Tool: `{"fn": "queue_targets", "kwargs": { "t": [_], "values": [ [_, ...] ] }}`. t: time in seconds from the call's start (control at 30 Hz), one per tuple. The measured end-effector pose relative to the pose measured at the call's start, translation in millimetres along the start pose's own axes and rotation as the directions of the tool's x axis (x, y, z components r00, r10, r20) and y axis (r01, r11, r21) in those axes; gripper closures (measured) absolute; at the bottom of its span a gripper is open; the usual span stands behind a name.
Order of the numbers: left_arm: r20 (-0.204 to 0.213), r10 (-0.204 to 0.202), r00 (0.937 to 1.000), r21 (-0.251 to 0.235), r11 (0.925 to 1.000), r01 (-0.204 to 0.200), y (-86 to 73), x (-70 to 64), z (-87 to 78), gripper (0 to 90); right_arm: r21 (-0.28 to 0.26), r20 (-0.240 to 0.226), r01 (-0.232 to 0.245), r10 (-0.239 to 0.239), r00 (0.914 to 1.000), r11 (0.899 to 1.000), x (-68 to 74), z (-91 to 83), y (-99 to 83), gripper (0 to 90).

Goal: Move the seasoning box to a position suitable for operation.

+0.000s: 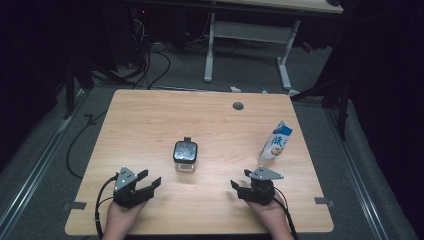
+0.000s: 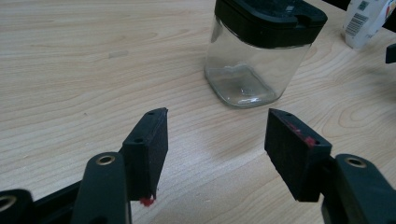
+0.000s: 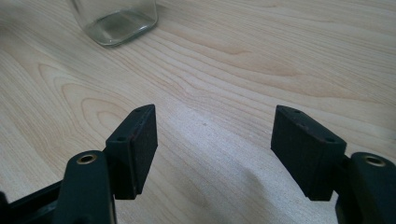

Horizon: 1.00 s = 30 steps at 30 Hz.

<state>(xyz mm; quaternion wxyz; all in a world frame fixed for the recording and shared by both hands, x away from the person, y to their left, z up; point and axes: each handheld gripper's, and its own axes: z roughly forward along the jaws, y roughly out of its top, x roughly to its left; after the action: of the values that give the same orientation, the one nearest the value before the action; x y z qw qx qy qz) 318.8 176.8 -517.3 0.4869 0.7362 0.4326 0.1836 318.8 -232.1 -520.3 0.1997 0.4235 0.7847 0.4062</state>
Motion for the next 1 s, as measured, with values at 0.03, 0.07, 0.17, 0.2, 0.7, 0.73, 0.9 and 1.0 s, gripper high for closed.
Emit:
{"fn": "queue_targets", "kwargs": {
  "t": [0.03,0.07,0.17,0.2,0.7,0.73,0.9,1.0],
  "values": [
    [-0.022,0.012,0.9997,-0.011,0.9999,-0.012,0.7,-2.0,0.3,39.5,-0.005,-0.007,-0.001,0.001,1.0,1.0,0.1,0.8,-0.7,33.4],
    [-0.022,0.012,0.9997,-0.011,0.9999,-0.012,0.7,-2.0,0.3,39.6,-0.005,-0.007,-0.001,0.001,1.0,1.0,0.1,0.8,-0.7,33.4],
    [-0.053,0.029,0.9982,-0.005,0.9996,-0.029,4.3,-5.7,3.6,38.8,0.0,-0.009,0.006,-0.006,0.9999,1.0,0.5,2.8,-1.2,33.5],
    [-0.053,0.029,0.9982,-0.005,0.9996,-0.029,4.3,-5.7,3.6,39.2,0.0,-0.009,0.006,-0.006,0.9999,1.0,0.5,2.8,-1.2,33.5],
    [-0.055,-0.002,0.9985,0.021,0.9998,0.003,32.0,12.2,39.9,82.6,-0.015,-0.039,-0.007,0.006,0.9992,1.0,3.6,2.5,-5.1,52.1],
    [-0.055,-0.002,0.9985,0.021,0.9998,0.003,32.0,12.2,39.9,85.7,-0.015,-0.039,-0.007,0.006,0.9992,1.0,3.6,2.5,-5.1,52.1],
    [-0.066,0.026,0.9975,0.022,0.9995,-0.024,52.4,14.6,68.3,90.0,-0.01,-0.011,-0.003,0.002,0.9999,1.0,4.0,3.5,-6.0,54.6],
    [-0.073,0.055,0.9958,0.021,0.9984,-0.053,57.2,13.7,78.9,90.0,-0.006,-0.011,-0.003,0.003,0.9999,1.0,4.0,3.8,-6.3,54.6]
  ]
}}
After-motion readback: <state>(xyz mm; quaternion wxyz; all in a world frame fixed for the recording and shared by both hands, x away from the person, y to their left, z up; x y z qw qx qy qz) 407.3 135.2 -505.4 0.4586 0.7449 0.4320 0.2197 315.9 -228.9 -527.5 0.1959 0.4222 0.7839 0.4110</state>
